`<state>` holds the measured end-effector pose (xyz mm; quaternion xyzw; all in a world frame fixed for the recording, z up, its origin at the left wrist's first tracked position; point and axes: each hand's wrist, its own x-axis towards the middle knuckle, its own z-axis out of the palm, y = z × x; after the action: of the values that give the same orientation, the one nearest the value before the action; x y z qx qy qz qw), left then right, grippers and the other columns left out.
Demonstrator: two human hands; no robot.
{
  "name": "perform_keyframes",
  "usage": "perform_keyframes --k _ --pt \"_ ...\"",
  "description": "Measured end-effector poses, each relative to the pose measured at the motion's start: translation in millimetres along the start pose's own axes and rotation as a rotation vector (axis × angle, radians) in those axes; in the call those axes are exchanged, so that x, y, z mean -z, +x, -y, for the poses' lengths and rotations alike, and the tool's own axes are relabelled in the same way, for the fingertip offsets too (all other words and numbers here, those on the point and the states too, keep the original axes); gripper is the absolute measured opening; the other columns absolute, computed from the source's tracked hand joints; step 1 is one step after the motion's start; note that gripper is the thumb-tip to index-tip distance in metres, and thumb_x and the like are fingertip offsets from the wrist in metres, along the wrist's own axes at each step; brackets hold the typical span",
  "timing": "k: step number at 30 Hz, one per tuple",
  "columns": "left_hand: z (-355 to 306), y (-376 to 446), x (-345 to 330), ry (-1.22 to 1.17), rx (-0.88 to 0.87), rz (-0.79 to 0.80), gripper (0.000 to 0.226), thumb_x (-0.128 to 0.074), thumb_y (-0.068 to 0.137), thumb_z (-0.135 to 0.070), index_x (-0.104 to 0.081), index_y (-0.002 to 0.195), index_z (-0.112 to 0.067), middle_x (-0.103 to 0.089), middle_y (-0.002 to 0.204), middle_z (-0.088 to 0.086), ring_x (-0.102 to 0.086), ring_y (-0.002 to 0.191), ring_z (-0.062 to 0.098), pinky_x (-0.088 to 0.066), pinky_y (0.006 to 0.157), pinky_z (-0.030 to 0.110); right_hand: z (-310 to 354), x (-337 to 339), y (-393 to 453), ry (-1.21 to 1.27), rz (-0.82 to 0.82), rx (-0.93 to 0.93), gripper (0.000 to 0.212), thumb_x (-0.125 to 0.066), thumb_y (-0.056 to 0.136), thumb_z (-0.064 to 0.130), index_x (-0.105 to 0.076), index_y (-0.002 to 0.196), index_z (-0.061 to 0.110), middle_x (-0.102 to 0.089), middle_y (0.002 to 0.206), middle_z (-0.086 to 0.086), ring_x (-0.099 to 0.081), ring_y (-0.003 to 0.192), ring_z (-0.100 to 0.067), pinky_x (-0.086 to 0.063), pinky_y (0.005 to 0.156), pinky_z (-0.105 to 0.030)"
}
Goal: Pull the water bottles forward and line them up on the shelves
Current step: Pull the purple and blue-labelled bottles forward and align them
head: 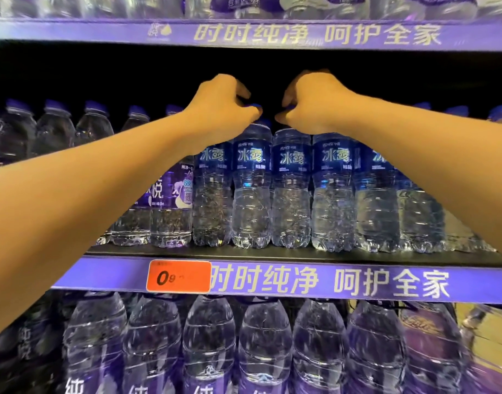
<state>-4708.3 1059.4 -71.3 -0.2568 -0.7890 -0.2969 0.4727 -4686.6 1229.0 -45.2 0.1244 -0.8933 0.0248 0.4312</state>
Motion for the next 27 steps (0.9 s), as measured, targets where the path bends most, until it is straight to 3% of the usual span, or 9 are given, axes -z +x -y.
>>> perform_keyframes --k 4,7,12,16,21,27 --pt "3 -6 6 -0.109 0.037 -0.067 0.018 -0.062 0.092 -0.031 -0.068 0.103 -0.018 -0.072 0.097 -0.002 -0.068 0.091 0.015 -0.058 0.079 0.035 -6 5 -8 0.117 -0.109 0.012 0.043 -0.067 0.091 0.034 -0.063 0.124 0.006 -0.064 0.124 -0.011 -0.059 0.113 -0.03 -0.05 0.096 -0.035" --pt "5 -21 12 -0.201 0.075 -0.079 0.022 -0.058 0.096 -0.034 -0.069 0.109 -0.02 -0.071 0.103 -0.004 -0.068 0.097 0.015 -0.056 0.088 0.042 -11 10 -25 0.185 -0.155 0.045 0.047 -0.066 0.091 0.037 -0.059 0.13 0.01 -0.062 0.127 -0.006 -0.058 0.117 -0.024 -0.048 0.101 -0.033" --pt "-9 -65 19 -0.388 0.177 -0.101 0.018 -0.061 0.095 -0.032 -0.069 0.103 -0.018 -0.073 0.103 0.004 -0.07 0.097 0.018 -0.056 0.092 0.042 -21 12 -70 0.403 -0.208 -0.01 0.046 -0.067 0.092 0.038 -0.057 0.133 0.019 -0.062 0.124 0.003 -0.059 0.11 -0.014 -0.048 0.099 -0.028" --pt "-30 -117 21 -0.602 0.272 -0.069 0.013 -0.06 0.094 -0.025 -0.069 0.099 -0.017 -0.075 0.093 0.003 -0.07 0.088 0.017 -0.053 0.082 0.033 -31 6 -120 0.661 -0.253 -0.135 0.046 -0.07 0.089 0.039 -0.056 0.131 0.025 -0.064 0.116 0.009 -0.062 0.102 -0.008 -0.051 0.085 -0.025" --pt "-43 -169 11 -0.658 0.351 -0.054 0.022 -0.059 0.095 -0.021 -0.068 0.11 -0.007 -0.076 0.096 0.007 -0.071 0.097 0.024 -0.051 0.094 0.04 -46 -2 -178 0.835 -0.24 -0.2 0.041 -0.075 0.085 0.034 -0.062 0.122 0.022 -0.069 0.109 0.007 -0.067 0.097 -0.004 -0.053 0.083 -0.019" --pt "-37 -215 -3 -0.646 0.334 -0.012 0.035 -0.066 0.086 -0.047 -0.073 0.105 -0.019 -0.075 0.105 0.004 -0.071 0.103 0.02 -0.056 0.086 0.031 -70 -19 -242 0.921 -0.137 -0.219 0.036 -0.077 0.083 0.026 -0.066 0.116 0.019 -0.071 0.11 0.003 -0.068 0.101 -0.008 -0.053 0.097 -0.029"
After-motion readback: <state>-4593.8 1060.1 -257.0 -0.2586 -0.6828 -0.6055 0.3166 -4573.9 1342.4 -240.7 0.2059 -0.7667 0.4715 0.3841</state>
